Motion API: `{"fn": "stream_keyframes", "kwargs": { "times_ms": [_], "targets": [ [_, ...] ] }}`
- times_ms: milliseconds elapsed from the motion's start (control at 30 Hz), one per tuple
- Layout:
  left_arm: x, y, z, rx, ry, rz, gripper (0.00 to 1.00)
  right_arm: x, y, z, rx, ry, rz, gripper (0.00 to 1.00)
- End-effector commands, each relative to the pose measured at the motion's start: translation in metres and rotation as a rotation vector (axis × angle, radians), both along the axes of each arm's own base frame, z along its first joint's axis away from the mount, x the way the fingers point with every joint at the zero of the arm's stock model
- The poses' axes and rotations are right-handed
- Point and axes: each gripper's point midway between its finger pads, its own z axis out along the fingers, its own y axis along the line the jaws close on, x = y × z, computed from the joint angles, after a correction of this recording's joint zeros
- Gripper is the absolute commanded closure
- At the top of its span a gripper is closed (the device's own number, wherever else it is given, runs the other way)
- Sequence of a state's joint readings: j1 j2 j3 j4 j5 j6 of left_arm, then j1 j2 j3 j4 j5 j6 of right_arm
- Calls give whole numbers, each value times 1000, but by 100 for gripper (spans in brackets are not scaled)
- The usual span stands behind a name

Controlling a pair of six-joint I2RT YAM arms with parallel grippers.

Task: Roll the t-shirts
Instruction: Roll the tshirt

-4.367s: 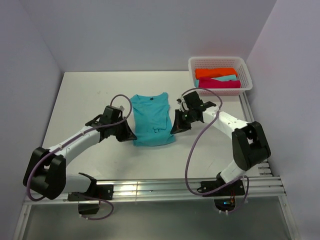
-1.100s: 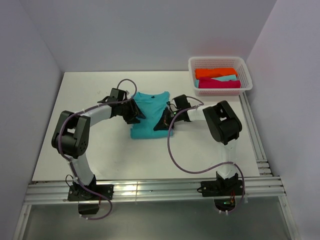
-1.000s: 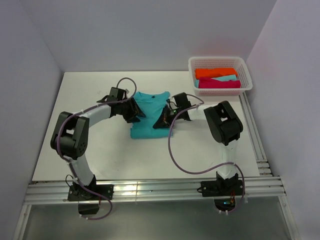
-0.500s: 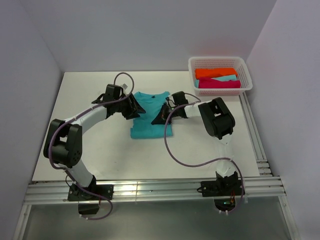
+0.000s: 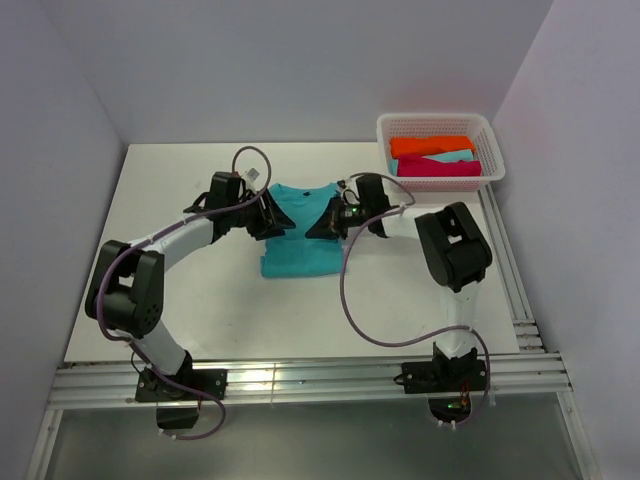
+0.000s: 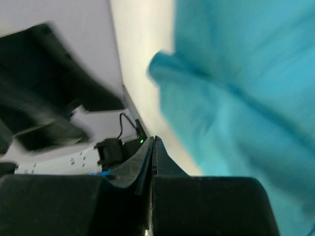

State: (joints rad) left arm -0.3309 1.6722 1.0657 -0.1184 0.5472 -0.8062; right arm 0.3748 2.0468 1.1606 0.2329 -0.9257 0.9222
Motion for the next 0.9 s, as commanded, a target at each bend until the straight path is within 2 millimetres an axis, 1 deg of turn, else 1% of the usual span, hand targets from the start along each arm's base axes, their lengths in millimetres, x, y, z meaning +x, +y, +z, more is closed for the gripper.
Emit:
{"fn": "stream_keyframes", "kwargs": {
  "times_ms": [0, 33, 100, 133, 167, 200, 233, 267, 300, 333, 367, 400, 433, 567, 667, 733, 800, 833, 867],
  "targets": [
    [-10, -15, 25, -99, -107, -80, 48, -16, -4, 52, 86, -138, 35, 100],
    [-18, -15, 17, -109, -79, -79, 47, -25, -8, 45, 78, -122, 38, 100],
    [-24, -17, 17, -128, -84, -91, 47, -39, -12, 39, 70, -95, 57, 100],
    [-30, -15, 10, -130, -70, -94, 47, -49, -15, 32, 68, -78, 73, 100],
    [-34, -16, 8, -133, -67, -105, 47, -53, -17, 26, 57, -66, 74, 100],
    [-36, -16, 5, -130, -61, -109, 47, -57, -19, 17, 38, -47, 76, 100],
    [-40, -14, -4, -117, -50, -116, 47, -60, -22, 8, 17, -51, 88, 100],
    [-42, -14, -9, -111, -43, -124, 47, -64, -24, -7, -10, -3, 89, 100],
    [-43, -13, -14, -102, -33, -126, 47, -65, -24, -13, -18, 9, 90, 100],
    [-45, -12, -26, -88, -15, -130, 47, -66, -25, -20, -26, 20, 91, 100],
    [-45, -12, -31, -84, -8, -131, 47, -65, -26, -29, -49, 33, 83, 100],
    [-45, -12, -36, -83, -2, -133, 47, -65, -28, -44, -79, 59, 75, 100],
    [-45, -12, -46, -78, 9, -134, 47, -65, -31, -52, -100, 62, 75, 100],
    [-44, -14, -68, -69, 44, -137, 48, -68, -38, -85, -173, 98, 63, 100],
    [-44, -15, -77, -63, 61, -144, 48, -67, -42, -91, -185, 106, 56, 100],
    [-42, -15, -77, -57, 53, -152, 48, -65, -43, -86, -179, 93, 56, 100],
    [-40, -15, -73, -47, 44, -158, 48, -61, -43, -73, -165, 56, 58, 100],
    [-38, -14, -67, -41, 28, -156, 48, -60, -43, -67, -155, 44, 59, 100],
    [-37, -14, -63, -36, 19, -156, 47, -58, -42, -56, -142, 16, 61, 100]
  ]
}}
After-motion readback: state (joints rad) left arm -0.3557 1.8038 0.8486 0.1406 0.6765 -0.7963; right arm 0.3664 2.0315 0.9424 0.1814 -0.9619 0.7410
